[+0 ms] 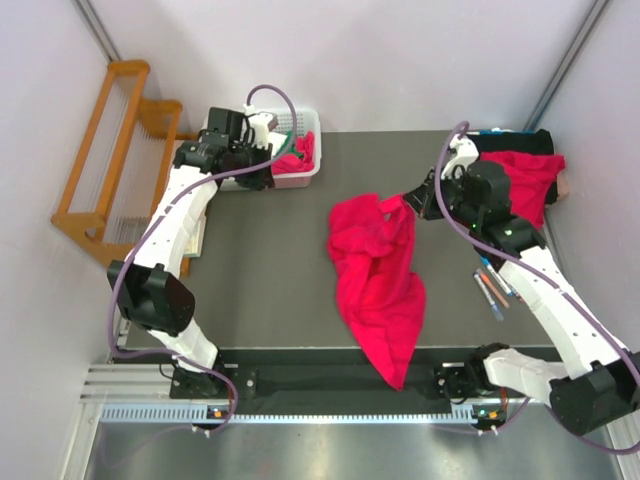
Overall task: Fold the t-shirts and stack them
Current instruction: Flatten the tshirt out
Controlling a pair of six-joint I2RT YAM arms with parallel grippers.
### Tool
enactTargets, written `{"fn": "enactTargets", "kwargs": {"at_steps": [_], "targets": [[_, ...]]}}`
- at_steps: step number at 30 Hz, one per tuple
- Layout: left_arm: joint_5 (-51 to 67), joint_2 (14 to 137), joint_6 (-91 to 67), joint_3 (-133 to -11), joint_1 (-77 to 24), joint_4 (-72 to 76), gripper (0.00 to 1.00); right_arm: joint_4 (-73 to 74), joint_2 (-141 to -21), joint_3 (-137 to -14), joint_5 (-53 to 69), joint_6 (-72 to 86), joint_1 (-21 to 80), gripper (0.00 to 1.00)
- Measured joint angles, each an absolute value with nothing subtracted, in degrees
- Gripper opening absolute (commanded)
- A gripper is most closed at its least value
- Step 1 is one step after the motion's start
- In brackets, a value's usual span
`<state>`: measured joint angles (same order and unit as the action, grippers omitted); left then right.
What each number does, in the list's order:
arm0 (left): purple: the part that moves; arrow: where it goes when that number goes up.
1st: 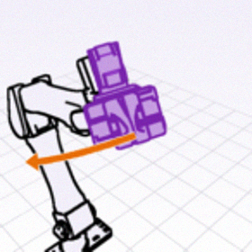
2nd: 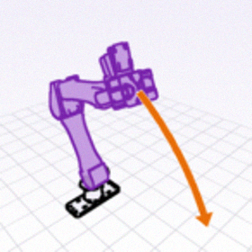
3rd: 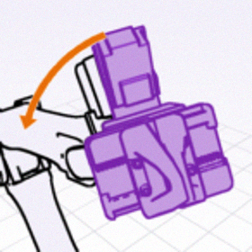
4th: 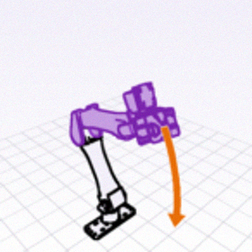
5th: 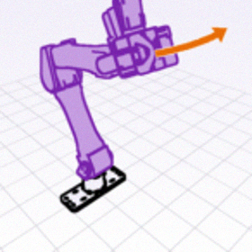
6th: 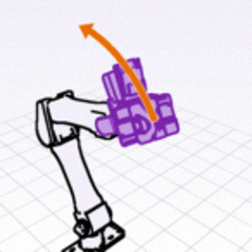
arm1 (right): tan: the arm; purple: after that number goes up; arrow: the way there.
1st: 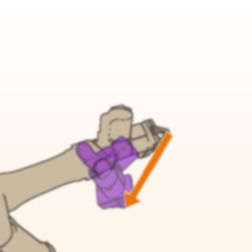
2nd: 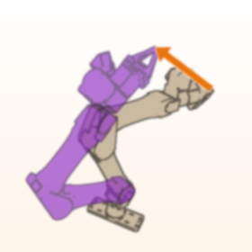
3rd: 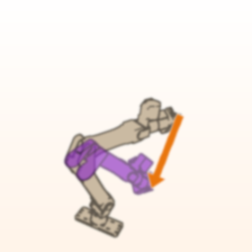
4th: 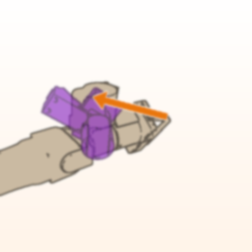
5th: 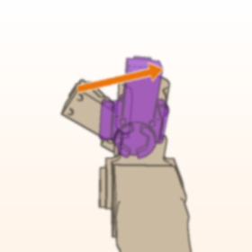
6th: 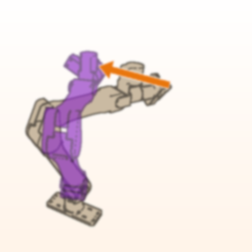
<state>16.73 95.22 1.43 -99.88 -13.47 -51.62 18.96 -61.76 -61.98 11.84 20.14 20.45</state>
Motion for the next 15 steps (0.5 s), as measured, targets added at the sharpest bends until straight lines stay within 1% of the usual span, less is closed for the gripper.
{"fn": "enactTargets", "kwargs": {"at_steps": [4,5,6,9,10,12,13,15], "targets": [[18.0,95.3,1.4,-99.8,-13.8,-51.6,0.0,19.4,-62.9,-62.3,12.1,20.2,20.4,0.0],[18.2,95.3,1.4,-99.8,-13.9,-51.6,0.06,19.8,-63.2,-63.0,12.1,20.2,20.4,0.0],[18.3,95.4,1.4,-99.7,-14.2,-51.6,0.19,20.2,-63.7,-64.0,12.0,20.1,20.4,0.0],[18.3,95.6,1.4,-99.1,-16.2,-51.5,0.5,20.9,-65.9,-67.7,10.8,20.1,20.4,0.0],[17.8,95.9,1.5,-98.8,-17.4,-51.5,0.64,20.8,-66.5,-68.4,10.0,20.1,20.4,0.0],[16.5,97.3,2.1,-98.7,-20.4,-51.4,0.74,20.8,-67.4,-68.5,8.8,20.4,20.1,0.0],[15.4,98.6,2.0,-98.7,-22.5,-51.2,0.81,21.0,-67.9,-68.5,8.5,20.6,19.9,0.0],[14.5,101.7,2.1,-98.8,-25.7,-51.1,0.83,20.9,-68.8,-68.2,7.9,21.0,19.2,0.0]]}}
